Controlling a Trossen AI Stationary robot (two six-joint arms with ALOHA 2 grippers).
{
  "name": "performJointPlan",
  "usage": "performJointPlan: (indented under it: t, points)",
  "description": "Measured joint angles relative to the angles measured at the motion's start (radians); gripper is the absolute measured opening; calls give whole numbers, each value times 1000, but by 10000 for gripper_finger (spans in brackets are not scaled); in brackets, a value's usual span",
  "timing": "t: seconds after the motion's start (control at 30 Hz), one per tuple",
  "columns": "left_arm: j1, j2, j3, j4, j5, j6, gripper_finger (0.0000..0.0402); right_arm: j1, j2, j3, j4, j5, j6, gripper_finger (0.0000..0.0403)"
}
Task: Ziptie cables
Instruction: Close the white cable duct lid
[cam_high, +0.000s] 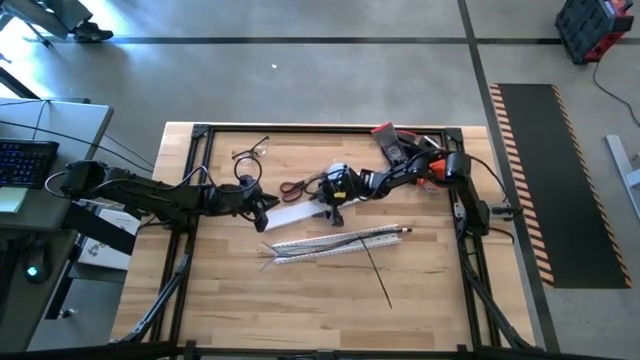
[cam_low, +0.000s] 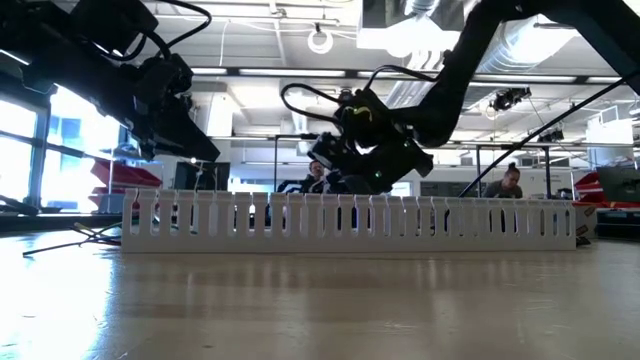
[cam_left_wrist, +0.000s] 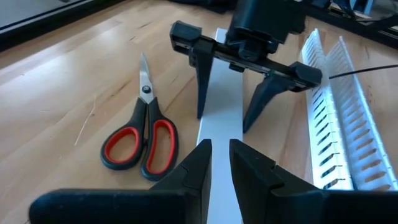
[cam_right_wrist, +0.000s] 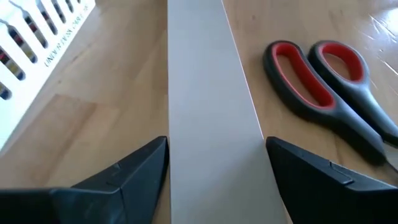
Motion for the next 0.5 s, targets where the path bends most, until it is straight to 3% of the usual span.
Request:
performJointPlan:
  t: [0.5]
  points:
    - [0, 0, 0, -5, 8, 4, 39, 2, 6, -3, 56, -28, 16, 309]
